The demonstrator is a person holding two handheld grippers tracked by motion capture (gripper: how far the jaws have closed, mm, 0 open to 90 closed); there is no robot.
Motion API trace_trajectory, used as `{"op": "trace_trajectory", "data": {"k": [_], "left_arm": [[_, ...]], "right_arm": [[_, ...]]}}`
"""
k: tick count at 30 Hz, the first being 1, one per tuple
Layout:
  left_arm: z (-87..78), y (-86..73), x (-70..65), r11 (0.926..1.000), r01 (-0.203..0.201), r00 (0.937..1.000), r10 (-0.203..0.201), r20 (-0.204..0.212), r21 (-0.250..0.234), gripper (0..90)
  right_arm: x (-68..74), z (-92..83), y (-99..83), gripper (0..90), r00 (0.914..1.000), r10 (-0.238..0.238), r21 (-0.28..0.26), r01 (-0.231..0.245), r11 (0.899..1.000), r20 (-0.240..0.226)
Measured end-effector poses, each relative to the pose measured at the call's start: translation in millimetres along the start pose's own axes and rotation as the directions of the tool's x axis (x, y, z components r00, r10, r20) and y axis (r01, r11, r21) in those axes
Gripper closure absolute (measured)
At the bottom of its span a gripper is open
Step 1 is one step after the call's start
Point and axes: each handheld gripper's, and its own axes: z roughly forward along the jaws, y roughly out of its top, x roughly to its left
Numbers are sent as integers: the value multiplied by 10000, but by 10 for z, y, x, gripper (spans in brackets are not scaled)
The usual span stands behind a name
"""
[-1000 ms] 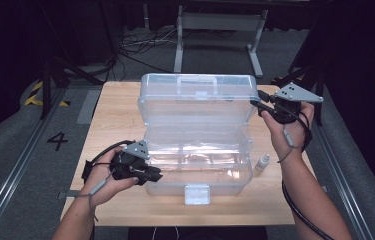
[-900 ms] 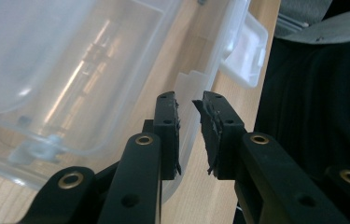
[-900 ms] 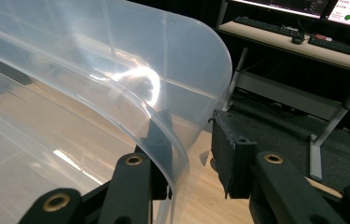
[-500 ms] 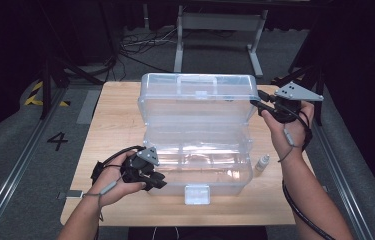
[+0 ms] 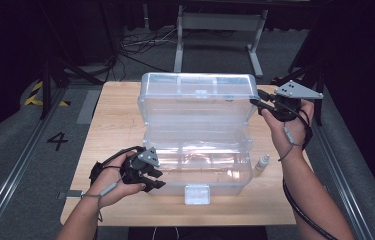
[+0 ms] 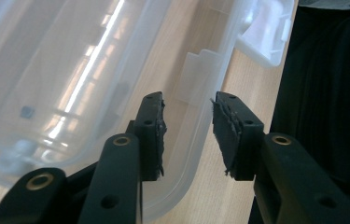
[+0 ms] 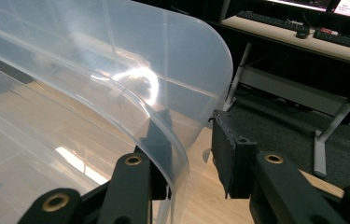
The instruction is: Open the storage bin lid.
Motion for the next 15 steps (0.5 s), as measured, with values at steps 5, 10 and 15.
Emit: {"op": "trace_trajectory", "data": {"k": [5,10,15], "left_arm": [[99,-1,-5,9984,-89,9995,73,291,566,647],[173,-9,18,9965,-107,9984,59,571,826,701],[233,-17,30,9924,-163,9984,94,565,1219,775]], "right_arm": [[-7,8,1,686,10000,71,-7,-71,10000,-38],[-21,19,3,685,9998,162,5,-162,9999,-96],[-24,27,3,685,9998,169,-27,-169,9999,-94]]}}
